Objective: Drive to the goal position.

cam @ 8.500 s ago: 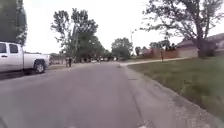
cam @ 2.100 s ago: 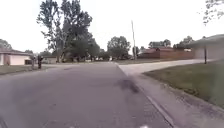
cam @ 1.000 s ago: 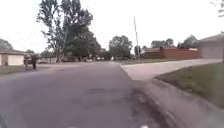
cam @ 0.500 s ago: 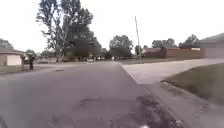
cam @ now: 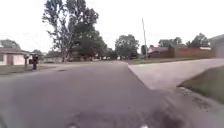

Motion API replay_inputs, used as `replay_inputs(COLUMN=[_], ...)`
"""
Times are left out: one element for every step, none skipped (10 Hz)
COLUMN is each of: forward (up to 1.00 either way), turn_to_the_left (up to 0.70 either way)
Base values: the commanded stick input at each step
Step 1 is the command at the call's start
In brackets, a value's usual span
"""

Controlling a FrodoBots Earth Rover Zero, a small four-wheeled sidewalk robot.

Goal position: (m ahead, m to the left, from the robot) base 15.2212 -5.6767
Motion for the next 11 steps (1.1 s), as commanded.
replay_inputs(forward=[1.00,1.00,1.00,1.00,1.00,1.00,1.00,1.00,1.00,1.00,1.00], turn_to_the_left=[0.00,0.00,0.00,0.00,0.00,0.00,0.00,-0.02,-0.22,-0.38,-0.40])
